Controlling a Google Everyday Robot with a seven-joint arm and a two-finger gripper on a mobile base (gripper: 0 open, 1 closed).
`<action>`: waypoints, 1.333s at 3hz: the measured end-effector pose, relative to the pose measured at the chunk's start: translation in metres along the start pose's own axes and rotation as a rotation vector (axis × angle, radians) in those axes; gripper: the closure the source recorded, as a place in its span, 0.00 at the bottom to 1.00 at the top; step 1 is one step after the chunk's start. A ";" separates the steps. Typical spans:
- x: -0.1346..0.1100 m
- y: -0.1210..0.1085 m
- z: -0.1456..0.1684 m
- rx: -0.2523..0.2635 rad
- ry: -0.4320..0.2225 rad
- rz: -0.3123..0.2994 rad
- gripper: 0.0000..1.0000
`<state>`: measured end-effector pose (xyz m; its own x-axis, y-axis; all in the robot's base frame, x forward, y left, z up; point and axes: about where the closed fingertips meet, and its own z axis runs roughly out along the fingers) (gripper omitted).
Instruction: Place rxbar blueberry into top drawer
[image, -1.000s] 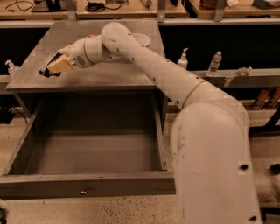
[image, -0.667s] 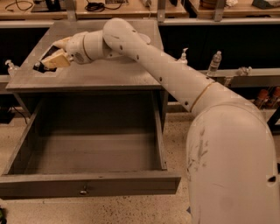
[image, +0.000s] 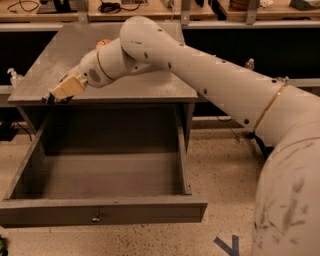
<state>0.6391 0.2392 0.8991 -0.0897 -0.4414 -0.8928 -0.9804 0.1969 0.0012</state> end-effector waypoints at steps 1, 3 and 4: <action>0.068 0.060 -0.012 -0.072 0.150 0.174 1.00; 0.155 0.066 -0.026 -0.069 0.250 0.167 1.00; 0.186 0.051 -0.031 -0.020 0.379 0.130 0.84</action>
Offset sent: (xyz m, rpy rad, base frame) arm -0.1239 -0.0807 -0.1226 -0.1817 0.2812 -0.0186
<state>0.5670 0.1399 0.7466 -0.2682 -0.7065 -0.6549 -0.9595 0.2570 0.1158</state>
